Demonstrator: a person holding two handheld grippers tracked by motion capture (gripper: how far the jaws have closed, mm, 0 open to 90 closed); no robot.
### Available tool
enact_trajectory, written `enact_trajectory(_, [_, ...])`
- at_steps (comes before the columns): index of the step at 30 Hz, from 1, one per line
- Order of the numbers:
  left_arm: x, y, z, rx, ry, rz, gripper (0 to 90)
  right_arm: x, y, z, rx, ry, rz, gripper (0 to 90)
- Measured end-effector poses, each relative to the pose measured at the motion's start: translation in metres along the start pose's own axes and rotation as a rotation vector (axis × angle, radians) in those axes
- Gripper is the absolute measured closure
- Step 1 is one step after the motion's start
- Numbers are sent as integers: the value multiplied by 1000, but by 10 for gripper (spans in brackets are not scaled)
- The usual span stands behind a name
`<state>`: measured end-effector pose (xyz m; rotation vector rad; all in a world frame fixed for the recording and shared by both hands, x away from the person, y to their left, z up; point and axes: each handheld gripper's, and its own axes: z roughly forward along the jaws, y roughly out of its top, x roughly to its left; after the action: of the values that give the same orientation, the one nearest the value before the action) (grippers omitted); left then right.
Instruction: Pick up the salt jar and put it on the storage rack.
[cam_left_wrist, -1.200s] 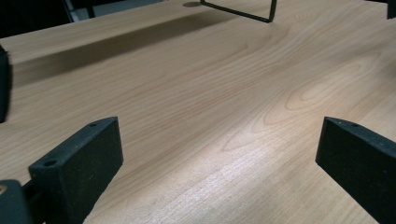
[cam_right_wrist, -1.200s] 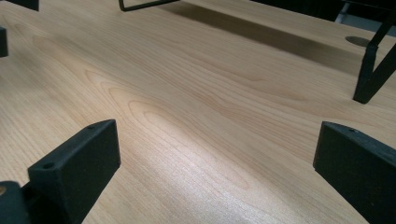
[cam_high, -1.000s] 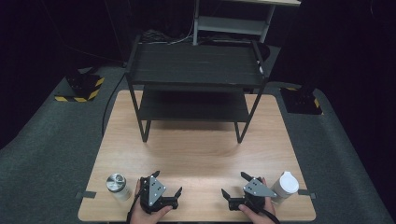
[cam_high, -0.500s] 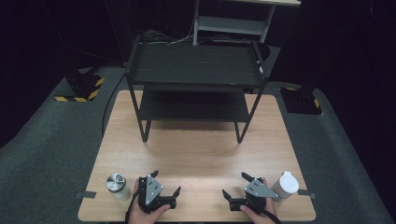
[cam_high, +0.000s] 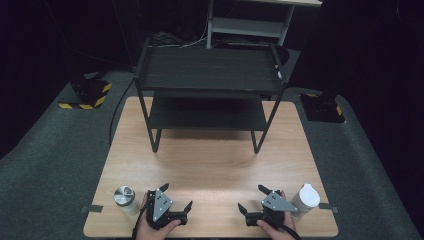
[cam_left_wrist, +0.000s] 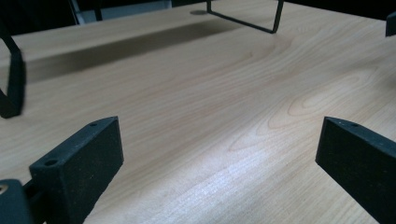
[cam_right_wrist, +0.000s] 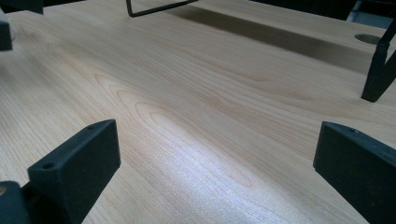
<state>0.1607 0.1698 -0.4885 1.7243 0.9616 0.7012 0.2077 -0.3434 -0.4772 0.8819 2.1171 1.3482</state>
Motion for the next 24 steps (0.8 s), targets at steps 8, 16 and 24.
enact_trajectory(8, [3, 5, -23, -60, 53, -3, 8, 1, 0, 1, 0, 2, -6, 4])
enact_trajectory(16, [10, 8, -54, -113, 133, -8, 7, 1, 1, 1, -1, 5, -7, 4])
enact_trajectory(24, [18, 1, -82, -130, 227, -32, 7, 2, 0, 1, -2, 5, -10, 4])
